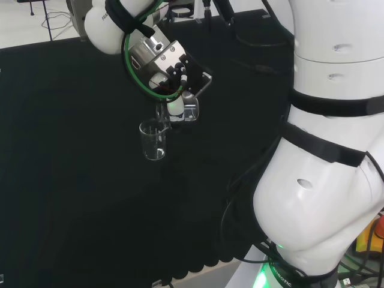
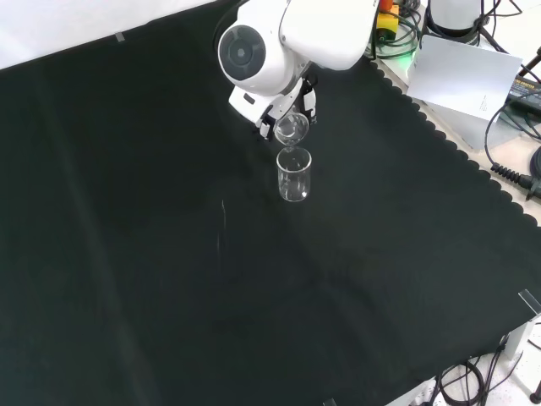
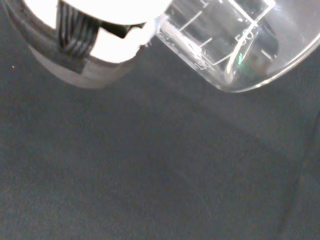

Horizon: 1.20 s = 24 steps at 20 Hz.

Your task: Pour the water from the handheld beaker into the one on the table.

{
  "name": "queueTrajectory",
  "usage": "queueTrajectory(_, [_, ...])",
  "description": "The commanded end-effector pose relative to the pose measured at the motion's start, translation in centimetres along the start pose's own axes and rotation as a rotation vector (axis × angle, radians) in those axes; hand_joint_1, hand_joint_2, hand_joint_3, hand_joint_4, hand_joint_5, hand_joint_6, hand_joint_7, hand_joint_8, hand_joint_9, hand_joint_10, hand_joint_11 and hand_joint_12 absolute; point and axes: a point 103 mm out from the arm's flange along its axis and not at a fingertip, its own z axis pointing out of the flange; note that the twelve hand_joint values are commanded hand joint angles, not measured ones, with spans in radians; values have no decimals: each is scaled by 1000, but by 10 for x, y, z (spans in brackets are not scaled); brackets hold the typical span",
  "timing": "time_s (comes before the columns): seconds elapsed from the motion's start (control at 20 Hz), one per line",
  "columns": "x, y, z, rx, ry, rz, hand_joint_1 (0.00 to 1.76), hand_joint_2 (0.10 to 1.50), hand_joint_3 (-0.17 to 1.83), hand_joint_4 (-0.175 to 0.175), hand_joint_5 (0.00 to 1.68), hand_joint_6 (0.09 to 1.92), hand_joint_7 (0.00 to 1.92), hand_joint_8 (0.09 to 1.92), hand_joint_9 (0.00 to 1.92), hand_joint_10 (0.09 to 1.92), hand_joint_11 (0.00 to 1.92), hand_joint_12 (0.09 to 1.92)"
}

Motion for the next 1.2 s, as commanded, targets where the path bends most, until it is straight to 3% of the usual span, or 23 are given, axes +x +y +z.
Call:
queueTrajectory(0.05, [-1, 1, -2, 20, -17, -2, 1321, 1012, -175, -175, 1525, 87, 1573, 87, 1737, 87, 1482, 649])
queueTrajectory(0.35, [-2, 3, -2, 42, -28, -4, 1321, 1012, -175, -175, 1525, 87, 1573, 87, 1737, 87, 1484, 647])
queueTrajectory(0.4, [-1, 4, -3, 24, -37, -40, 1321, 1012, -175, -175, 1525, 87, 1573, 87, 1737, 87, 1484, 646])
queueTrajectory(0.45, [0, 4, -3, 23, -37, -40, 1321, 1012, -175, -175, 1525, 87, 1573, 87, 1737, 87, 1484, 646])
queueTrajectory(0.65, [-3, 4, -3, 46, -37, -6, 1321, 1012, -175, -175, 1525, 87, 1573, 87, 1737, 87, 1485, 645])
queueTrajectory(0.7, [15, 2, -13, 61, -57, 20, 1321, 1012, -175, -175, 1525, 87, 1573, 87, 1737, 87, 1485, 644])
queueTrajectory(0.8, [27, 2, -20, 43, -67, -15, 1321, 1012, -175, -175, 1525, 87, 1573, 87, 1737, 87, 1486, 644])
queueTrajectory(1.05, [5, 4, -10, 73, -54, 6, 1321, 1012, -175, -175, 1525, 87, 1573, 87, 1737, 87, 1487, 642])
queueTrajectory(1.2, [6, 5, -13, 94, -62, 26, 1321, 1012, -175, -175, 1525, 87, 1573, 87, 1737, 87, 1488, 641])
